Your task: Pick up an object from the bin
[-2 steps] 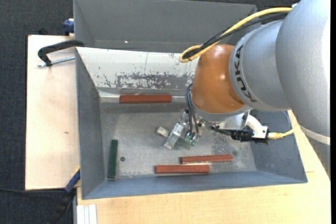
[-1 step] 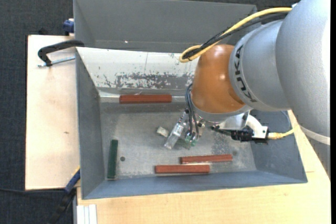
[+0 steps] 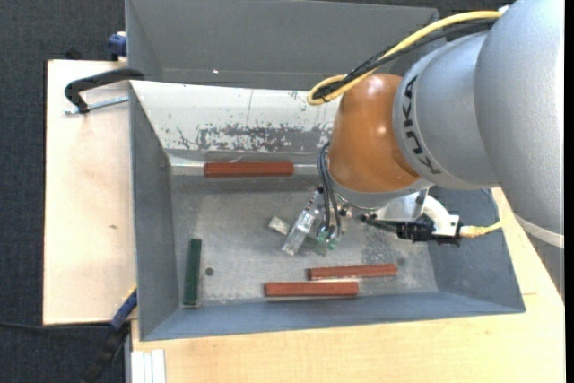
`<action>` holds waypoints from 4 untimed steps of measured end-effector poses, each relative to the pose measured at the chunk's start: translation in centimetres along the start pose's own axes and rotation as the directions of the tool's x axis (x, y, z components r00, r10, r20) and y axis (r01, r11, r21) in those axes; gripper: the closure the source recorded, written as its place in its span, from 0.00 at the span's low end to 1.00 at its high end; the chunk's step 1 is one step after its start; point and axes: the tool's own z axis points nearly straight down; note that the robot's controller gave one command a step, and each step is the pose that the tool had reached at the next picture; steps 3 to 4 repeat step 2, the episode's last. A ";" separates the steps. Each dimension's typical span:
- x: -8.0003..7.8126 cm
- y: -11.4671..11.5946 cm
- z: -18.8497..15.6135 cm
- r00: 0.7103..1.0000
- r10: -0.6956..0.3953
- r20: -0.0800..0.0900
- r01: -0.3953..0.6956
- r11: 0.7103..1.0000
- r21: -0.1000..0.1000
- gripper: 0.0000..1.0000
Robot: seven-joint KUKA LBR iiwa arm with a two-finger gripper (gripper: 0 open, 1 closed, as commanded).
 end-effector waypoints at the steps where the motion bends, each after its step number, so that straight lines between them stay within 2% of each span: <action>1: 0.0 0.0 -1.0 1.000 0.000 0.000 0.000 1.000 0.000 1.00; 4: -0.1 0.1 -1.9 1.000 -0.001 0.003 0.001 1.000 -0.002 1.00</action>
Offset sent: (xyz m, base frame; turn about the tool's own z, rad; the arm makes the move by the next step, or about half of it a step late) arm 0.0001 0.0001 0.0207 0.0000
